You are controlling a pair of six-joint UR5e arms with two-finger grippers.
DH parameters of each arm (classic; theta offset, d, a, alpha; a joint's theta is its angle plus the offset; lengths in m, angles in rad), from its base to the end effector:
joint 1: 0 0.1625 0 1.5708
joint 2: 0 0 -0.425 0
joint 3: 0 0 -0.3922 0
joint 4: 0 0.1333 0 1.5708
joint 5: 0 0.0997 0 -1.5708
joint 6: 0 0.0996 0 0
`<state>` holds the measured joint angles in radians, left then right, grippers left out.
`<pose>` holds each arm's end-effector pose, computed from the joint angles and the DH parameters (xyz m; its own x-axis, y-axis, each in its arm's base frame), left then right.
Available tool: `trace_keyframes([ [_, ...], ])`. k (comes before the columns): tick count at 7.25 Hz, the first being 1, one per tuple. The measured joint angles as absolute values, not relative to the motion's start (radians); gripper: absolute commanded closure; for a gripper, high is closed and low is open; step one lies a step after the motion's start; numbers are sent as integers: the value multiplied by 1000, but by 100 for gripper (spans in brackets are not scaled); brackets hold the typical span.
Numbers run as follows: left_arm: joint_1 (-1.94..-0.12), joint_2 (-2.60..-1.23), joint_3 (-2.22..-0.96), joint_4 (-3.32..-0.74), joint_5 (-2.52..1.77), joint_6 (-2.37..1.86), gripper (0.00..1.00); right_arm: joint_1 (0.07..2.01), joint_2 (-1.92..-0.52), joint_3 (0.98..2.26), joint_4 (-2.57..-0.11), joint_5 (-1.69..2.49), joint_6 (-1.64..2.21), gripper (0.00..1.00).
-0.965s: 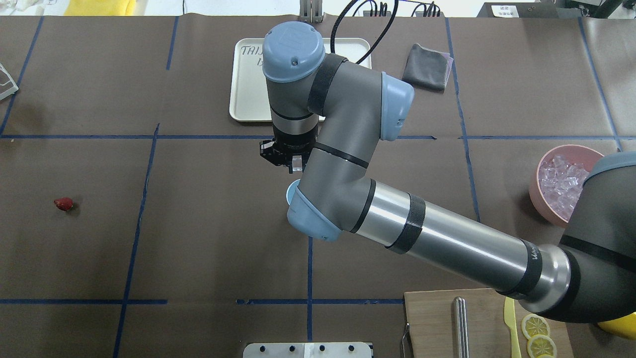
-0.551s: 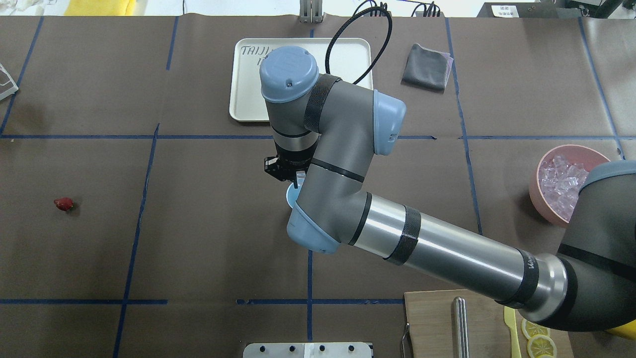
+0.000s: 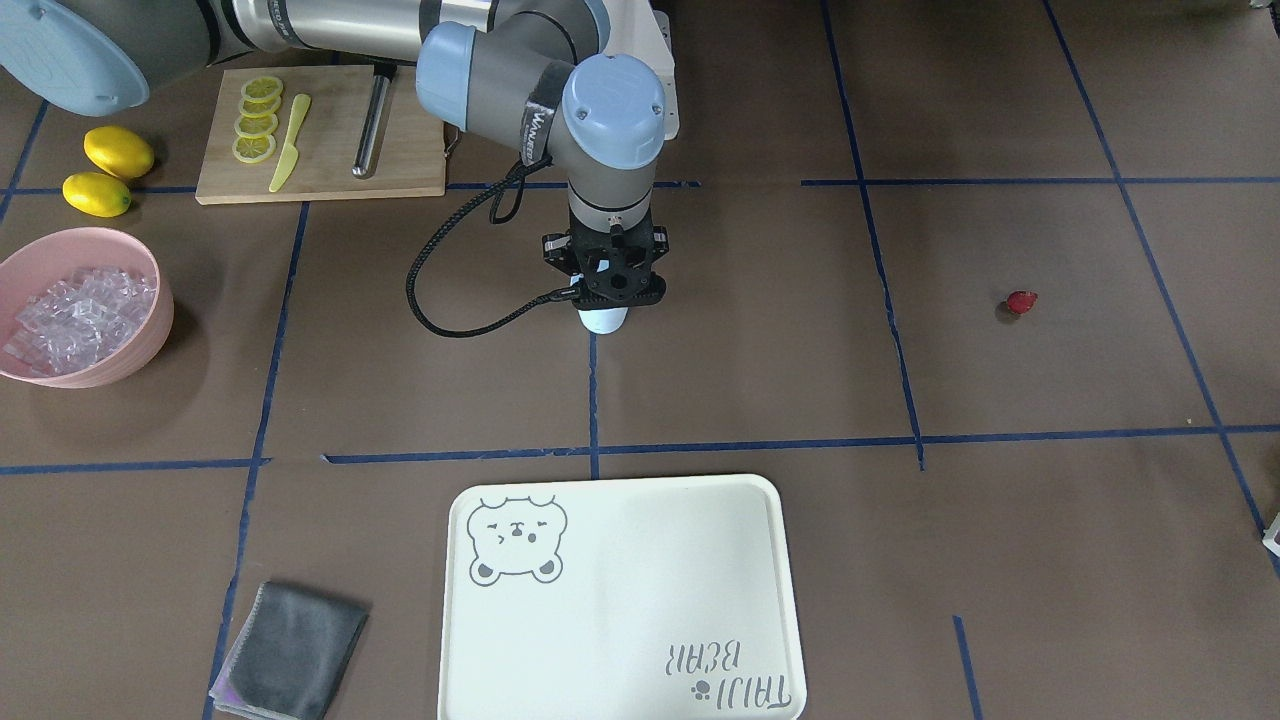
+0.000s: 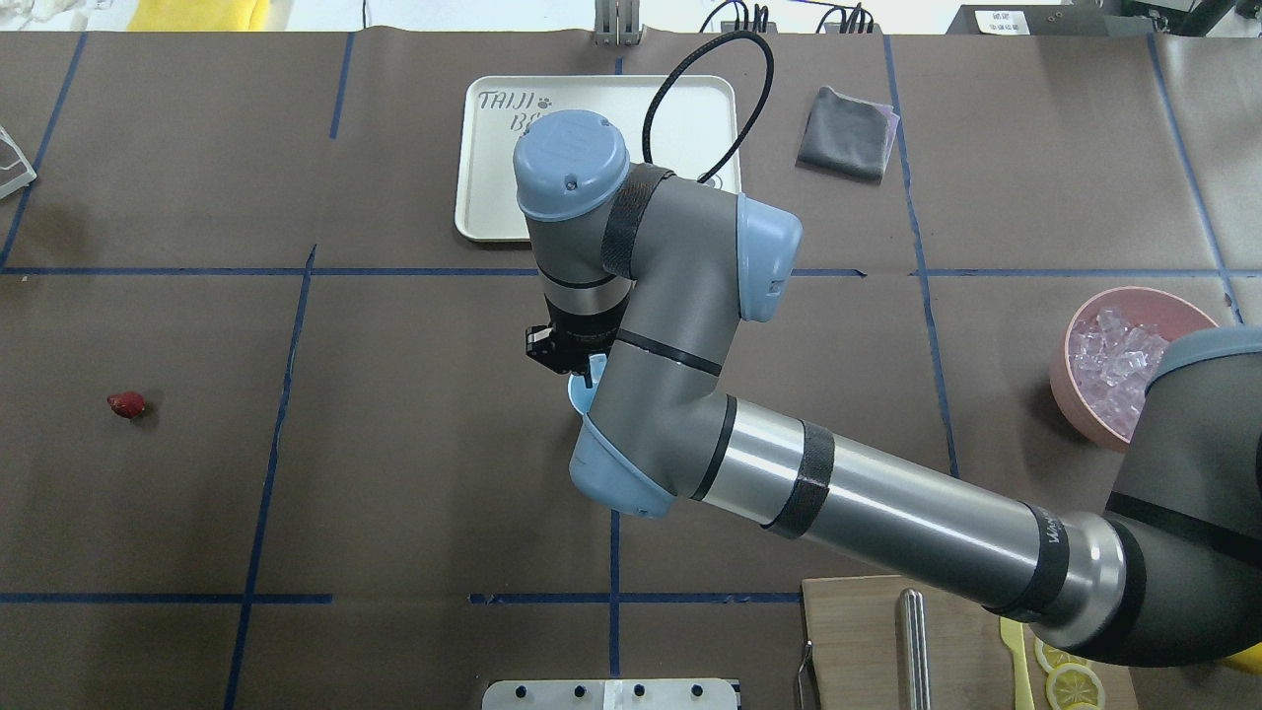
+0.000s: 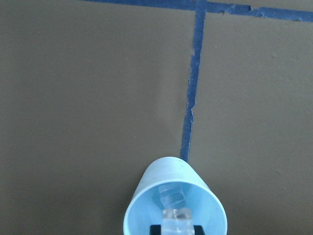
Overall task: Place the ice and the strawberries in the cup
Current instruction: 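Open the right gripper to drop the ice cube into the cup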
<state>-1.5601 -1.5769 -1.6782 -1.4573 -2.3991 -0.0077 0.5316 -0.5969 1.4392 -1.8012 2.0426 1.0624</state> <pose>-0.0547 -0.4926 0.6104 0.6762 -0.0005 -0.7368 -0.0055 1.0000 -0.0057 -0.5977 -0.4536 0.1241 0.7266 -0.0757 0.6829 0.1456 0.9883 -0.0454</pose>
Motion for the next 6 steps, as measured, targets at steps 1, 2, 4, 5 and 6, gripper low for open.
trace_keyframes([
  [1, -1560, -1577, -1678, -1457, -2399, -8, 0, 531, -598, 1442, -1802, 2044, 1062, 50],
  [2, -1560, -1577, -1678, -1457, -2399, -8, 0, 531, -599, 1443, -1803, 2044, 1063, 18],
  [4, -1561, -1577, -1679, -1457, -2399, -8, 0, 531, -603, 1449, -1803, 2045, 1062, 10],
  [5, -1561, -1576, -1679, -1457, -2399, -8, 0, 531, -606, 1454, -1803, 2046, 1062, 9],
  [6, -1561, -1576, -1679, -1457, -2399, -8, 0, 531, -606, 1457, -1803, 2046, 1062, 3],
])
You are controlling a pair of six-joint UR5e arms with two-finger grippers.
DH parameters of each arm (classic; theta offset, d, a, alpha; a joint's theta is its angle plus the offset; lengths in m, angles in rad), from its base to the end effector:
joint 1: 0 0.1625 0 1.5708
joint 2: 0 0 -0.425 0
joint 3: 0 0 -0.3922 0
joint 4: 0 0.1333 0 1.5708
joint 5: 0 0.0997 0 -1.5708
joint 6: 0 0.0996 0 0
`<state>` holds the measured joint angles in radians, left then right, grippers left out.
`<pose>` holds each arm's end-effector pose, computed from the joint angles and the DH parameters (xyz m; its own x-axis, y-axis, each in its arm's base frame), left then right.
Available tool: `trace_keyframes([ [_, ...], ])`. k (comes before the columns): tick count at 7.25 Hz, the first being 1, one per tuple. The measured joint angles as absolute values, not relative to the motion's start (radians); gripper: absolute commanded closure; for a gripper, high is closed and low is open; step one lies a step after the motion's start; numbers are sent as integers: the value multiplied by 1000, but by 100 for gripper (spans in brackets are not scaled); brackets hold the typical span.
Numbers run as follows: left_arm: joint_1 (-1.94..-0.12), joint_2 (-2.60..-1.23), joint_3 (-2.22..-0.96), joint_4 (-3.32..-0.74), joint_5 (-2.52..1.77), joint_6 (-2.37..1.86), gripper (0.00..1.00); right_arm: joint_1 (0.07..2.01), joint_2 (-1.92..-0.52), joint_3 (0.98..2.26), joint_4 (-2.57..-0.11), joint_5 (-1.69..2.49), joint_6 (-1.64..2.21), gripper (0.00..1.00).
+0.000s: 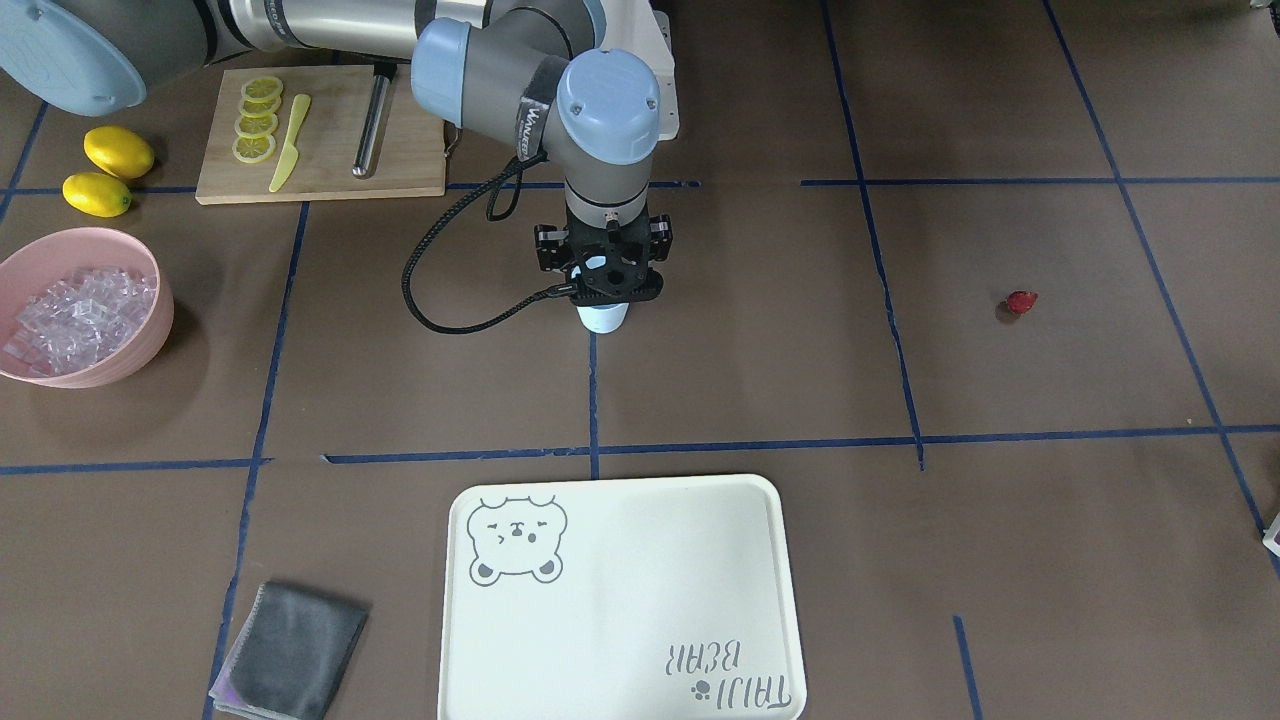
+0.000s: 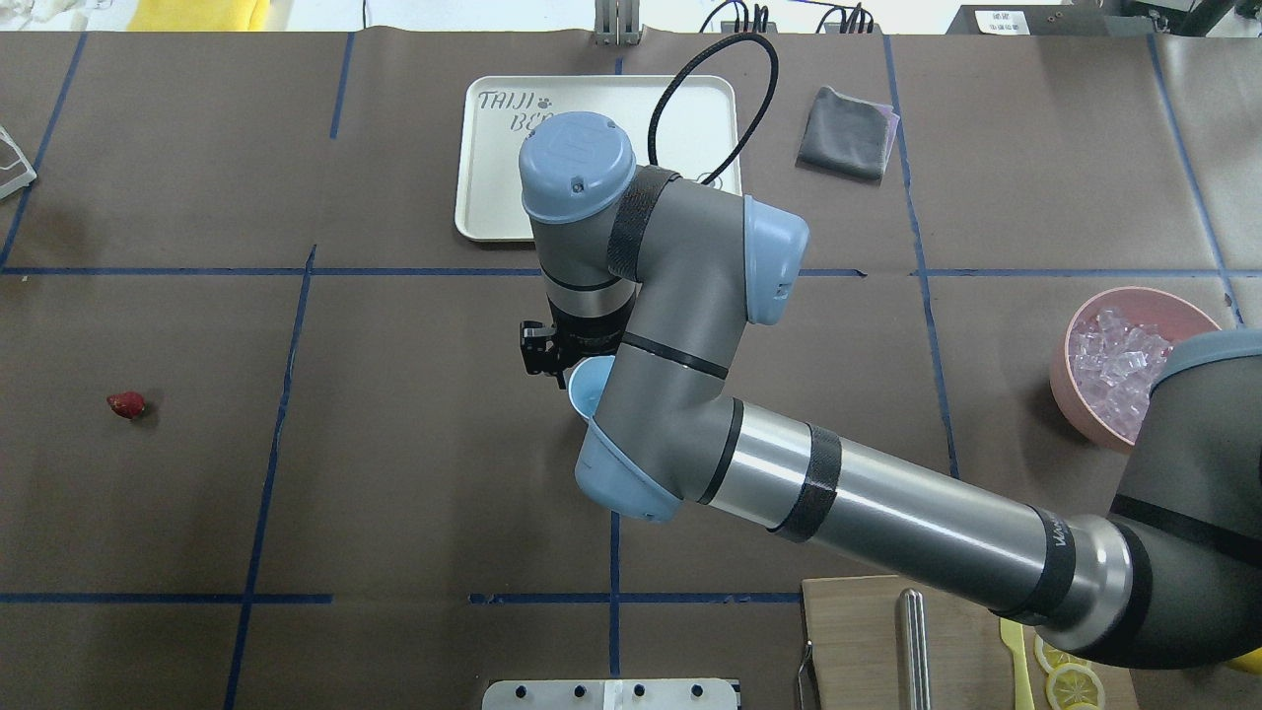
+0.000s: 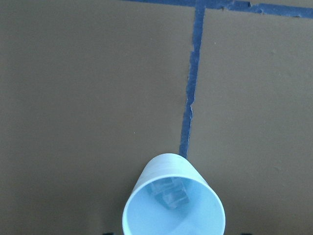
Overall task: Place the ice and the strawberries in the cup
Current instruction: 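Open the right gripper to drop the ice cube into the cup, then move the right gripper back over the ice bowl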
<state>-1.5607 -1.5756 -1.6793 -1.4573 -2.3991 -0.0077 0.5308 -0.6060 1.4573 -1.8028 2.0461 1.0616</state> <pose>-0.0550 -0.4920 0.6105 0.6762 -0.0010 -0.7368 -0.0049 1.0000 -0.0059 -0.5941 -0.4504 0.1238 0.7209 -0.0794 0.6885 0.1493 0.9879 -0.0424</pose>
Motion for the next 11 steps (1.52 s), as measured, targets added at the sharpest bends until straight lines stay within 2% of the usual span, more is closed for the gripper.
trace_keyframes([
  [2, -1561, -1575, -1680, -1457, -2399, -8, 0, 534, -607, 1507, -1845, 2046, 1061, 1],
  [5, -1560, -1577, -1680, -1457, -2399, -8, 0, 628, -700, 1709, -1916, 2061, 1051, 0],
  [8, -1560, -1577, -1681, -1457, -2398, -8, 0, 798, -960, 1980, -1915, 2131, 898, 0],
  [11, -1561, -1573, -1701, -1457, -2398, -27, 0, 954, -1200, 2074, -1890, 2190, 587, 0],
])
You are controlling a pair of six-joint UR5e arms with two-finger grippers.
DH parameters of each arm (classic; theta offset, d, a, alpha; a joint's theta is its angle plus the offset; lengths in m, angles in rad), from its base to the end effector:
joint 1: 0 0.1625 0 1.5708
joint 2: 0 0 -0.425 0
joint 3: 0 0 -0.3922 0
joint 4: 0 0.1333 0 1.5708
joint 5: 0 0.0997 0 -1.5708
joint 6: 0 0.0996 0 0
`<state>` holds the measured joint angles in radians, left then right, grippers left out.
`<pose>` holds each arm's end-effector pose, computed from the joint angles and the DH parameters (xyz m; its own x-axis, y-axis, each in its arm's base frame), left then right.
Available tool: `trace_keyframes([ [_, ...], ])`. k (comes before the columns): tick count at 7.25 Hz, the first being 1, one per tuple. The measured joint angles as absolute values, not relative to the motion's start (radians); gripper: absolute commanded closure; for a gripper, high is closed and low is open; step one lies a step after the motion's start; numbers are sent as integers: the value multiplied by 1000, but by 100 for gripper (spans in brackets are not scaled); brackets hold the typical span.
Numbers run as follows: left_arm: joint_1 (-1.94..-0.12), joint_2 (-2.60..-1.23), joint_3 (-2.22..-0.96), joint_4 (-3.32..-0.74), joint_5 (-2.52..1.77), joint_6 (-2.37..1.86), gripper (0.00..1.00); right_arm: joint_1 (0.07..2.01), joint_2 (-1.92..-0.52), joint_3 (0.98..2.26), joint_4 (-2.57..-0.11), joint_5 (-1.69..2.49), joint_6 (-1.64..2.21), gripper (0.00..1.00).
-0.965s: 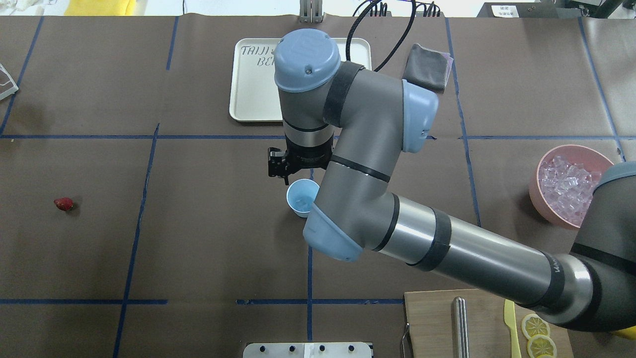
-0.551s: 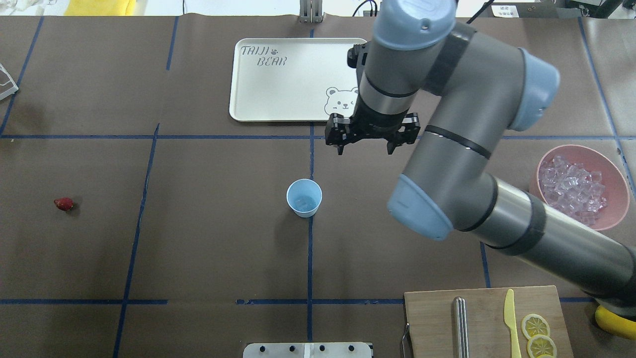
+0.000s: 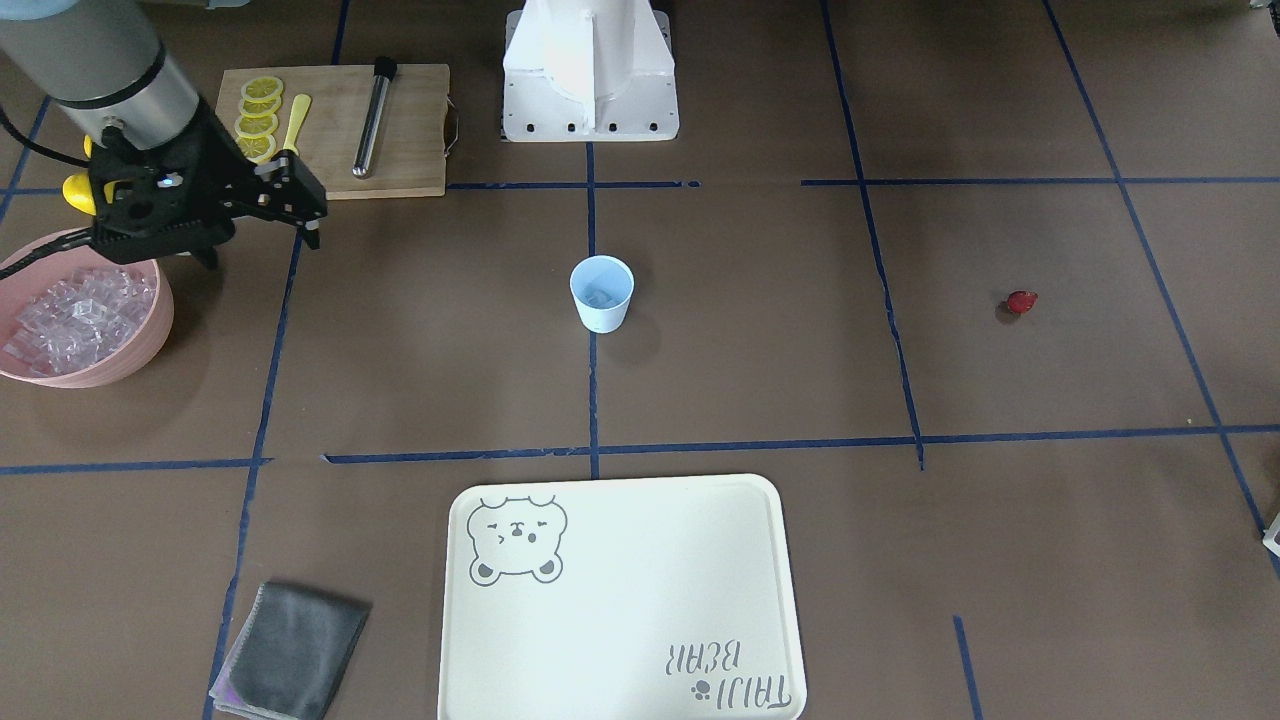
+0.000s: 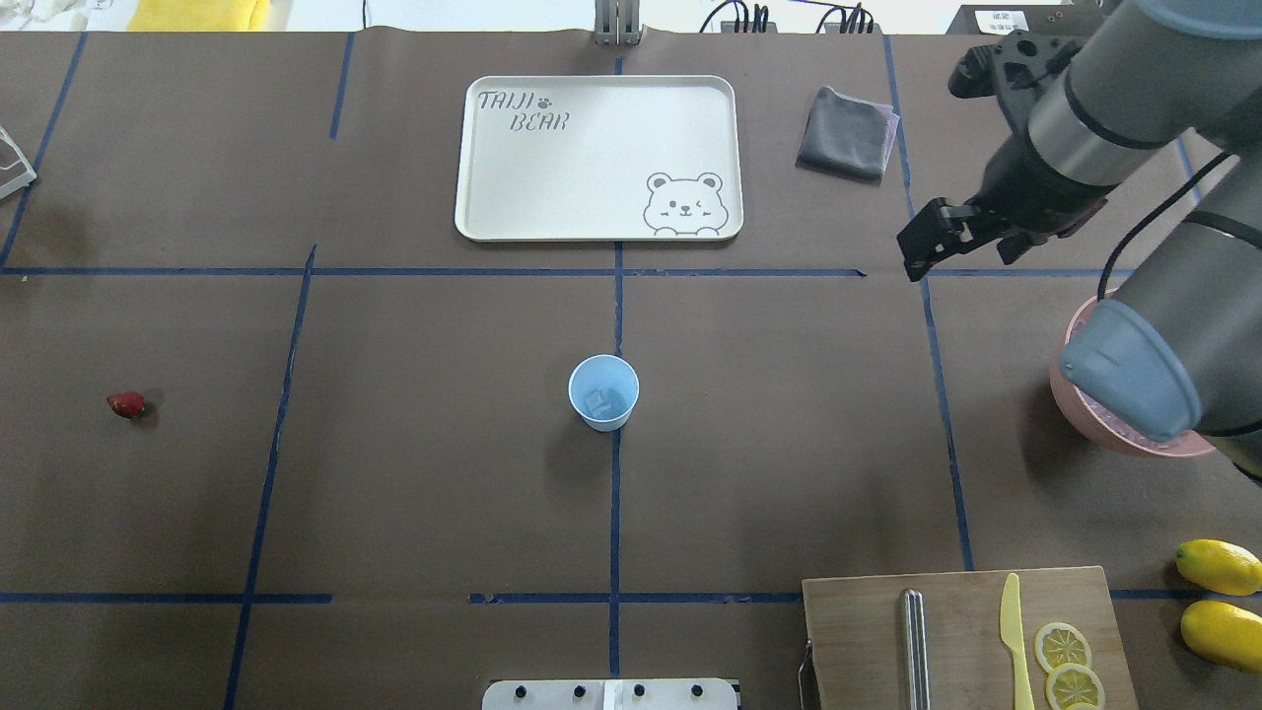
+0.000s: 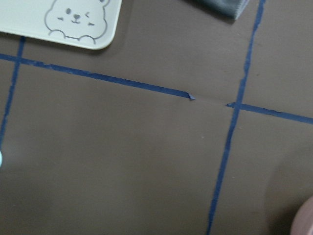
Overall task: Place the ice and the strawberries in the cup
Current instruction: 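Move the right gripper back over the ice bowl, then lower the right gripper into the bowl and grasp an ice cube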
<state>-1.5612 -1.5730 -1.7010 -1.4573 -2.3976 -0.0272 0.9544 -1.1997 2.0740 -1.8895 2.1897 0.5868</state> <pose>-0.0553 -0.4912 0.6013 0.6771 -0.0068 -0.7359 0.0088 1.0000 -0.0011 -0.2466 -0.4787 0.2741 0.6781 -0.2162 0.7025 0.1389 0.9762 0.1663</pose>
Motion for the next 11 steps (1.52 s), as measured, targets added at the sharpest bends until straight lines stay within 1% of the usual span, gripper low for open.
trace_keyframes([
  [1, -1561, -1572, -1710, -1457, -2398, -35, 0, 989, -1289, 2089, -1835, 2200, 527, 0],
  [4, -1562, -1571, -1719, -1457, -2398, -40, 0, 1037, -1591, 2093, -1528, 2227, 486, 0],
  [5, -1562, -1571, -1719, -1457, -2397, -40, 0, 1043, -1647, 2084, -1470, 2228, 485, 0],
  [7, -1561, -1571, -1720, -1457, -2396, -40, 0, 1045, -1682, 2028, -1423, 2227, 483, 0],
  [11, -1560, -1572, -1720, -1457, -2396, -41, 0, 1043, -1662, 1918, -1399, 2226, 483, 1],
])
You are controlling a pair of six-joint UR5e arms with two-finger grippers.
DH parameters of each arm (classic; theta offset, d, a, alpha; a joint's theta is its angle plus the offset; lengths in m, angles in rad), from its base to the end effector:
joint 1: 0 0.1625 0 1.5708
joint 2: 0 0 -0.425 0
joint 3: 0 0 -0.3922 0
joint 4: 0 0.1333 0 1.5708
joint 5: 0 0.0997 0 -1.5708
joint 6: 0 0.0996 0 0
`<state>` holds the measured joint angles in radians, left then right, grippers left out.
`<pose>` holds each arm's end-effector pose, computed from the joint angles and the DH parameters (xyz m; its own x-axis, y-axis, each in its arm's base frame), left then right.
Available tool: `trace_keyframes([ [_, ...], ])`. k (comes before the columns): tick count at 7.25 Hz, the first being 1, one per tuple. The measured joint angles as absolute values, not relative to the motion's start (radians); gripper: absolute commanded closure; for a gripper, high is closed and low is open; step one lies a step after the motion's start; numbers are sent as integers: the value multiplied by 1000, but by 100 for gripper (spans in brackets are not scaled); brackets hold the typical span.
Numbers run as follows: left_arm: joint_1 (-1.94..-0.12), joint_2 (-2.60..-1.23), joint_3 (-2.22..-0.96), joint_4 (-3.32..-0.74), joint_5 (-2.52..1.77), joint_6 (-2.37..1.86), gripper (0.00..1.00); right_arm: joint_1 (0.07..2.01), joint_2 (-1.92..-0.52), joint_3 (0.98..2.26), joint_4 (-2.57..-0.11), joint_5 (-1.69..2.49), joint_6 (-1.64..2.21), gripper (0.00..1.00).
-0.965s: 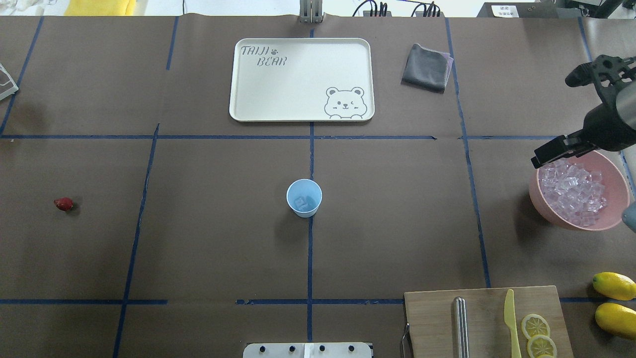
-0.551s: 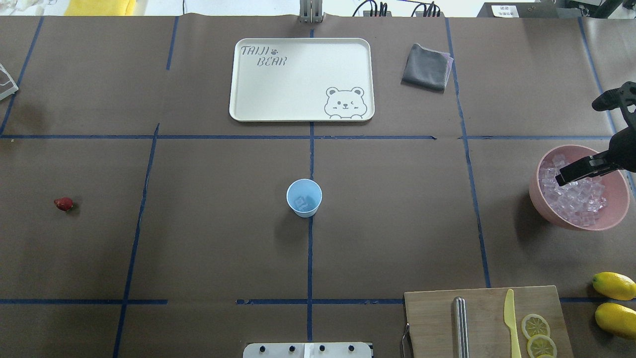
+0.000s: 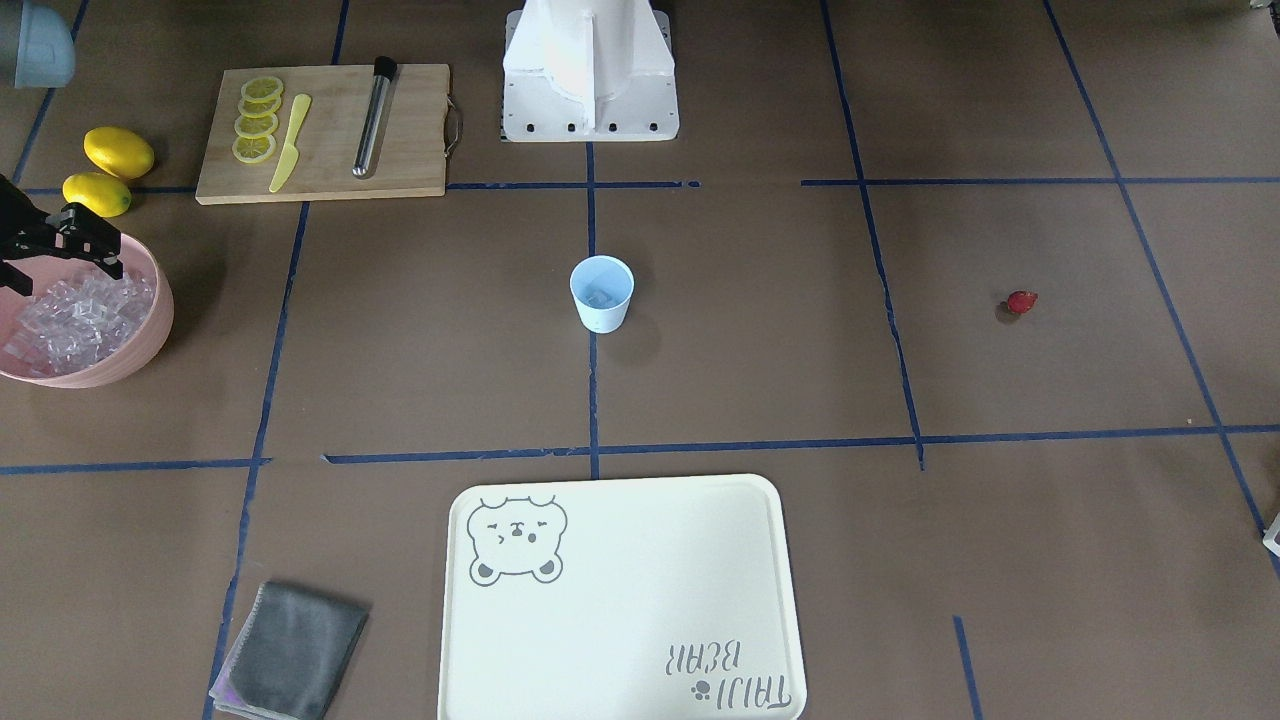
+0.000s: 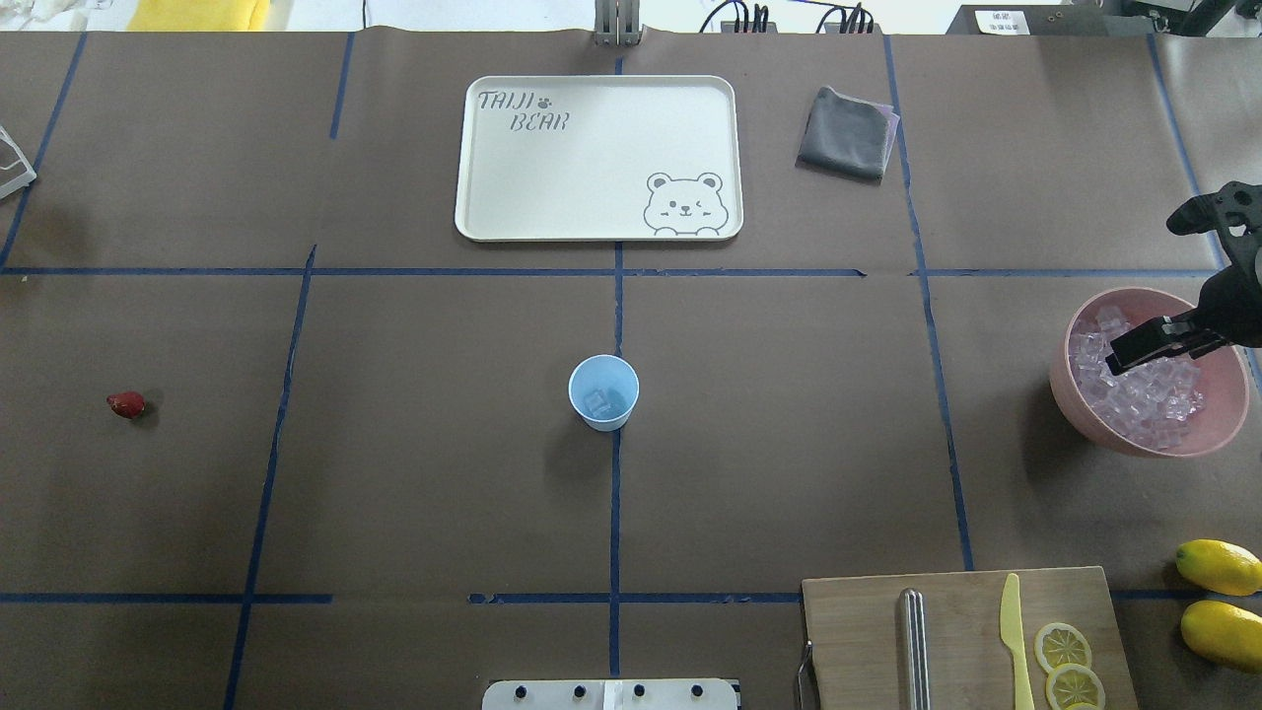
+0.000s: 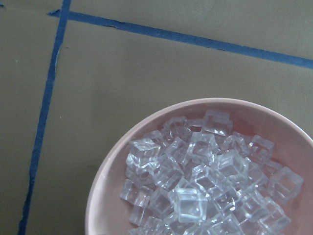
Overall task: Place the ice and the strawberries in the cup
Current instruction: 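Lower the right gripper into the bowl and grasp an ice cube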
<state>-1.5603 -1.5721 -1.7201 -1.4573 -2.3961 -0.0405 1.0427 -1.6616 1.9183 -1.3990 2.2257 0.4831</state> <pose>-0.0550 -0.4911 0.5925 0.6779 -0.0061 -0.7351 0.0170 0.9998 0.0073 -0.1712 -0.4377 0.5166 0.7066 -0.1825 0.6836 0.1469 0.9829 0.1106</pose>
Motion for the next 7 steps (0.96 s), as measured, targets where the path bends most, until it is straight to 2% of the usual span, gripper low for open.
trace_keyframes([
  [4, -1560, -1572, -1721, -1457, -2396, -41, 0, 1037, -1636, 1851, -1397, 2224, 481, 2],
  [7, -1560, -1572, -1720, -1457, -2396, -41, 0, 1017, -1631, 1833, -1397, 2221, 480, 9],
])
